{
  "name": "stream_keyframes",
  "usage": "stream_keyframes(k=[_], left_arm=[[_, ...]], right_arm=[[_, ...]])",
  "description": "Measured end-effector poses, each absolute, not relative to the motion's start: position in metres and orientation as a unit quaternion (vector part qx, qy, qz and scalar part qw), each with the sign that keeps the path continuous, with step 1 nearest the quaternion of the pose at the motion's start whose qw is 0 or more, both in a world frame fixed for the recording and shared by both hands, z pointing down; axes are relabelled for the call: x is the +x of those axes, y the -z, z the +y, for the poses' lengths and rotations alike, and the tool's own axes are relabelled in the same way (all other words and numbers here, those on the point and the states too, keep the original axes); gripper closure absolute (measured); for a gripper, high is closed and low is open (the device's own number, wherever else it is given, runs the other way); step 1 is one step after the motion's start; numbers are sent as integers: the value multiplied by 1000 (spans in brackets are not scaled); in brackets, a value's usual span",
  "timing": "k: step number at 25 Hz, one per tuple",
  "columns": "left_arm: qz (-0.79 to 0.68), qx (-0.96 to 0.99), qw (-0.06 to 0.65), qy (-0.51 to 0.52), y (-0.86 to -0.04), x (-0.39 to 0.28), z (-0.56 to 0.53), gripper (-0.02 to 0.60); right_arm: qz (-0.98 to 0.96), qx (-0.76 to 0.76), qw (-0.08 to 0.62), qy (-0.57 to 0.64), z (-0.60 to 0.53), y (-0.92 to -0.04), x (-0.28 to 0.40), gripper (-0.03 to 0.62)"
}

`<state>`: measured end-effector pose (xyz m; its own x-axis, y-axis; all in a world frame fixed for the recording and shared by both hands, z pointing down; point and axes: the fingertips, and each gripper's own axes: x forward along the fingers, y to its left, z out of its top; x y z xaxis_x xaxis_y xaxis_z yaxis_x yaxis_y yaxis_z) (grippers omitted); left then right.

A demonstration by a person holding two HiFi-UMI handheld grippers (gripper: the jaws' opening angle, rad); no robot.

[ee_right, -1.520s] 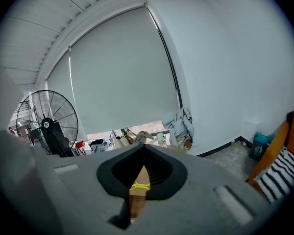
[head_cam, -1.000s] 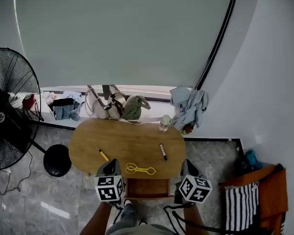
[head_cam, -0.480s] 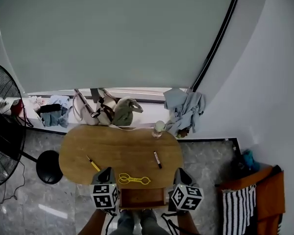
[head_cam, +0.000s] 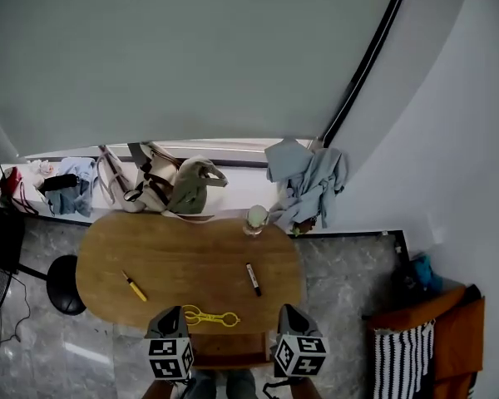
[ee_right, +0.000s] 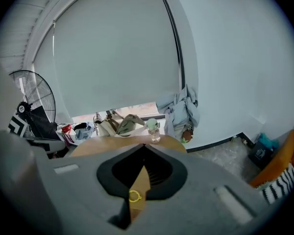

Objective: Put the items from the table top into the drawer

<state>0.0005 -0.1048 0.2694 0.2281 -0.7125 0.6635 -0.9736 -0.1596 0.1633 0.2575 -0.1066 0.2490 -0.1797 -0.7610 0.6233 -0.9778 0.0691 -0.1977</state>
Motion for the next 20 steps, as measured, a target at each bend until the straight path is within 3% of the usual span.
stream_keyframes(k=[12,20], left_arm=[[-586,688,355,-239,-438,11,-124,588],[-600,669,369,-236,-499,-1,-131,588]], right_arm=[[-682,602,206,-362,-121,-424,268,589],[-675,593,222,-379,-130,-486,272,589]])
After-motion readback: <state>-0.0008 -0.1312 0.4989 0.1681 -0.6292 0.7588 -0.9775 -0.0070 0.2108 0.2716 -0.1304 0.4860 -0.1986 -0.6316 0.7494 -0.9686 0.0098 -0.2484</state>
